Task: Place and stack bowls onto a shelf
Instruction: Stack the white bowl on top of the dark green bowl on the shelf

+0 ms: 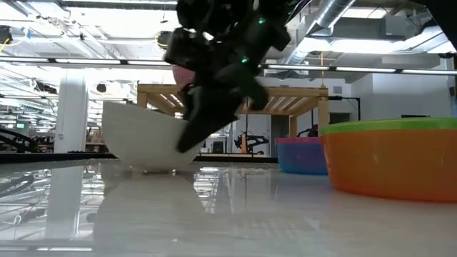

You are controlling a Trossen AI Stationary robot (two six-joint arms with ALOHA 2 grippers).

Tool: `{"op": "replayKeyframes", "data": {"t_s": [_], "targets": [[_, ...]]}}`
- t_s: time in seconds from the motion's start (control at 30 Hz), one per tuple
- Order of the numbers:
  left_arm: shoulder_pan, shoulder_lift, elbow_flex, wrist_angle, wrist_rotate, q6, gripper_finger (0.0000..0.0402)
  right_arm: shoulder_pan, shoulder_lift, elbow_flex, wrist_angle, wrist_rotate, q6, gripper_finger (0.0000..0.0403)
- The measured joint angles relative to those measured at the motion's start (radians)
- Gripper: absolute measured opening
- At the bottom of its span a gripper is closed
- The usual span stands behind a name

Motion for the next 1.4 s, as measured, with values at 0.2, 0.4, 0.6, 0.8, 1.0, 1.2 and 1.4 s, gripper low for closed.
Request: {"op": "replayKeyframes", "data": {"t_s": [0.2,0.4,0.6,0.8,1.0,1.2,1.4], "targets": [[0.000,0.000,0.000,0.000,0.000,0.000,0.0268,0.014,-0.019,0.053,-0.130,0.033,0.009,0.0022],[0.000,0.000,0.000,0.001,0.000,-0.002,0.0268,0.034,-0.077,0.234,-0.336,-0.023,0.045,0.0022],[0.000,0.000,0.000,0.000,0.000,-0.008,0.0268,0.014,-0.191,0.530,-0.553,-0.155,0.045,0.0022],[0.000,0.000,0.000,0.000,-0.001,-0.017,0.0268,-0.045,-0.302,0.768,-0.476,-0.059,-0.049,0.0022],[0.000,0.000,0.000,0.001,-0.025,-0.027,0.0268,-0.204,-0.329,0.739,-0.401,0.062,-0.118,0.0022],[0.000,0.000,0.000,0.001,-0.056,-0.031,0.0268,-0.321,-0.251,0.742,-0.404,0.059,-0.128,0.0022],[0.000,0.000,0.000,0.000,-0.067,-0.035,0.0268,-0.348,-0.171,0.738,-0.515,0.056,-0.149,0.0022]]}}
